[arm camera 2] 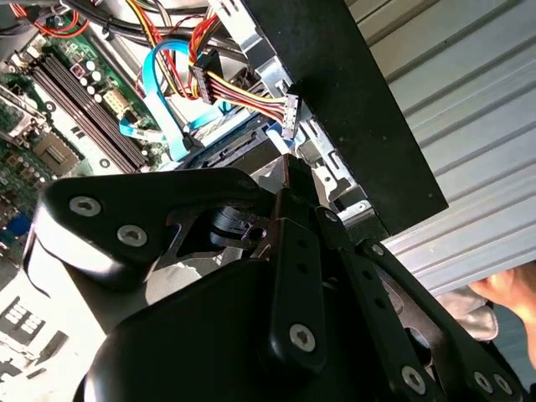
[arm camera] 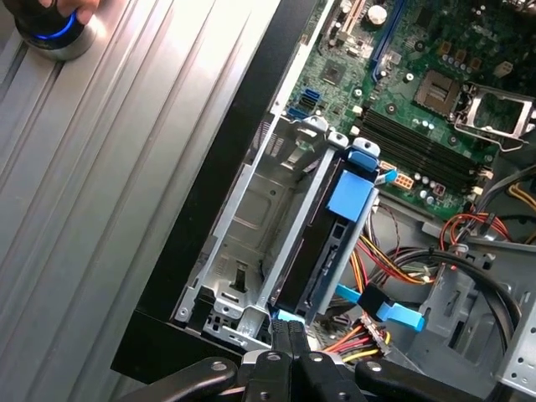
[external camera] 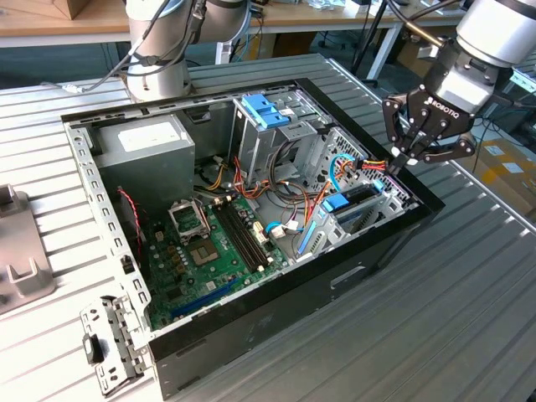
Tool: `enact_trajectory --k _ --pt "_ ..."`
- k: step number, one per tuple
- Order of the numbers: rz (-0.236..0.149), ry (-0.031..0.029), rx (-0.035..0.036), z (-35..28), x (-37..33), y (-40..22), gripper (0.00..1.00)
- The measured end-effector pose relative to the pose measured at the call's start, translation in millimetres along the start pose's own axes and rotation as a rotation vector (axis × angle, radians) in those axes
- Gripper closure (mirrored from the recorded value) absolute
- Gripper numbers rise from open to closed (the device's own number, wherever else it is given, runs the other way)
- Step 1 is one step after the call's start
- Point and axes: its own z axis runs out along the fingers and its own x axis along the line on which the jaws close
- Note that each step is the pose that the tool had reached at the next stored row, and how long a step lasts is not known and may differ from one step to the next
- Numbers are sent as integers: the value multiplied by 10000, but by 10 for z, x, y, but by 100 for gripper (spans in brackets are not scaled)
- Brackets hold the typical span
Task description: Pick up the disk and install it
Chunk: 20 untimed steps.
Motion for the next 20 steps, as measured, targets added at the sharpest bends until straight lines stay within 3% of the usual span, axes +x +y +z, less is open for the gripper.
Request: enact_trajectory --k 8,20 --pt "-521 16 -23 0 0 0 89" --pt "-1939 59 -85 0 0 0 89"
